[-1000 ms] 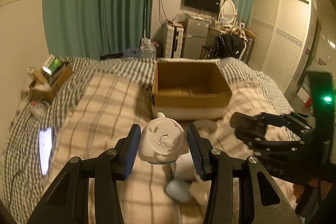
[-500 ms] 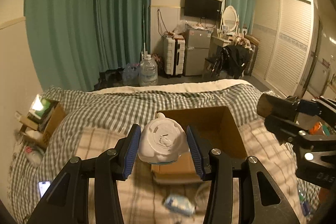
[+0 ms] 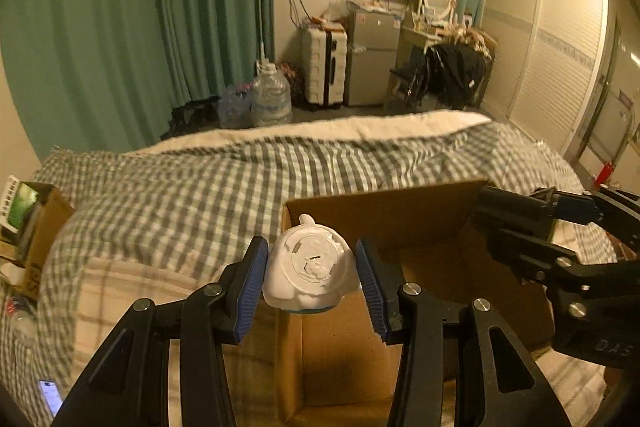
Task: Organize objects
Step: 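Lower the plush toy into the box with the left gripper while the right drops the black ring in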
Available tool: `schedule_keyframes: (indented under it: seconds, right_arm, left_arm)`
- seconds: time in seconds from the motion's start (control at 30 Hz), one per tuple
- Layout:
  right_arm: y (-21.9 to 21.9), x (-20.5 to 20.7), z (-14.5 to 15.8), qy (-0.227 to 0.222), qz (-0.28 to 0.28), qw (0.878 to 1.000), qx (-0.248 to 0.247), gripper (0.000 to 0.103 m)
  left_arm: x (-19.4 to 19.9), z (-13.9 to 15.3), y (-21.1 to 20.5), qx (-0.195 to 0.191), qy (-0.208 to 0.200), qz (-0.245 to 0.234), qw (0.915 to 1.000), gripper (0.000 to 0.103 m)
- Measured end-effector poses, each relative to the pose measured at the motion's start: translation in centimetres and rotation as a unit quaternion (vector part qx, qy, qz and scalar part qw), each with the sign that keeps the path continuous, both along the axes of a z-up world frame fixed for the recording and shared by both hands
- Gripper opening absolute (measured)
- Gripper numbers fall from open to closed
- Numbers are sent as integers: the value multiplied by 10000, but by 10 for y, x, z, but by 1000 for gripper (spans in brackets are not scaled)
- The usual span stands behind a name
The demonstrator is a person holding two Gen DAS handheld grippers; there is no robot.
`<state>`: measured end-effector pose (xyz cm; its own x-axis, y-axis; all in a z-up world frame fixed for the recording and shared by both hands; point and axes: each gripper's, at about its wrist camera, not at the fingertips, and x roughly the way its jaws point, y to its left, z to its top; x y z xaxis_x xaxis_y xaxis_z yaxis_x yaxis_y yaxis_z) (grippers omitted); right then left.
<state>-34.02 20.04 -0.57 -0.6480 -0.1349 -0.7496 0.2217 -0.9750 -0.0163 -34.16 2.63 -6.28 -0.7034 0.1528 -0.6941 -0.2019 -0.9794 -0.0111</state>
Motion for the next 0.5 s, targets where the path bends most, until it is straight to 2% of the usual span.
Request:
schedule_keyframes:
  seconds: [0.13, 0.27, 0.33, 0.4, 0.5]
  right_arm:
    - [14, -18, -29, -254, -66, 9994, -224, 63]
    - [26, -24, -41, -263, -81, 9987, -440, 63]
    - [32, -20, -37, -211, -116, 9969, -743, 64]
    - [35, -16, -30, -155, -133, 9957, -903, 71]
    - [39, -4, -10, 71, -176, 9962, -852, 76]
  left_arm:
    - [-7, -12, 11, -232, 95, -118, 9996, 46]
    - [-8, -12, 19, -330, 207, -214, 9990, 46]
    - [-7, -8, 20, -218, 204, -276, 9992, 46]
    - [-7, -3, 23, -133, 223, -398, 9989, 46]
    - [1, 8, 26, -185, 360, -429, 9983, 52]
